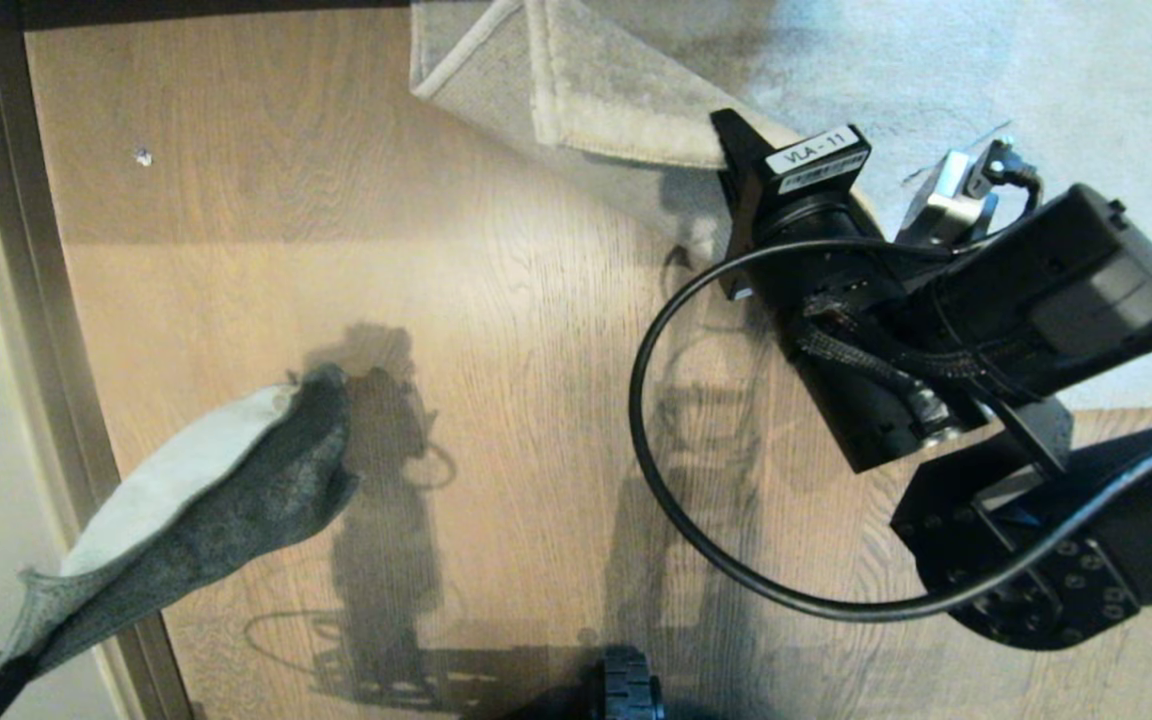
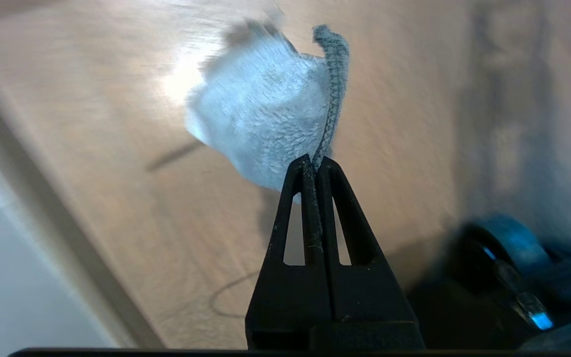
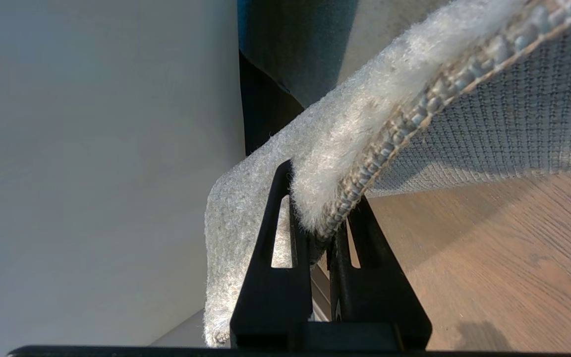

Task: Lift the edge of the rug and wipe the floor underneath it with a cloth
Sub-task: Wipe the floor under the carpet with a rag

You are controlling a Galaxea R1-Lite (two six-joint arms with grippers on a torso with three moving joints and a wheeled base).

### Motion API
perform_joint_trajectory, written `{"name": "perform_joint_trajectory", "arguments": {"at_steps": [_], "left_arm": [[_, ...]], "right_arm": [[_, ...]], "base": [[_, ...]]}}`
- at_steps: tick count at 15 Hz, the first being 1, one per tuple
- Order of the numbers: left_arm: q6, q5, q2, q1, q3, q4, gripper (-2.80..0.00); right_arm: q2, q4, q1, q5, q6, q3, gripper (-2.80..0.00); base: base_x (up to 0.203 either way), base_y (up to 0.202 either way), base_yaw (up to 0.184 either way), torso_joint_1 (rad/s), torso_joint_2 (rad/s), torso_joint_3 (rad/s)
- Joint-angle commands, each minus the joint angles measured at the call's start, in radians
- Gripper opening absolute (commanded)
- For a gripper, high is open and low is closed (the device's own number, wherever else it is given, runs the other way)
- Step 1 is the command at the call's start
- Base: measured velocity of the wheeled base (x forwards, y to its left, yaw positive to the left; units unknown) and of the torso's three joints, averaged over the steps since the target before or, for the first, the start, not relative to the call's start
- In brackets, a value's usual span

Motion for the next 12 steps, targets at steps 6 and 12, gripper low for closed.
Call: {"name": "perform_joint_trajectory", "arguments": {"at_steps": [6, 12], "left_arm": [[0.048, -0.088, 0.27, -0.067, -0.086, -0.004, -2.8], [0.067, -0.081, 0.53, -0.235, -0.146, -0.197, -2.8]], "right_arm": [[0.036, -0.048, 0.0, -0.003, 0.006, -0.016, -2.8], [0.049, -0.048, -0.002, -0.003, 0.006, -0.03, -2.8]], "base": [[0.0, 0.0, 0.0, 0.0, 0.0, 0.0], [0.0, 0.0, 0.0, 0.0, 0.0, 0.0]]}}
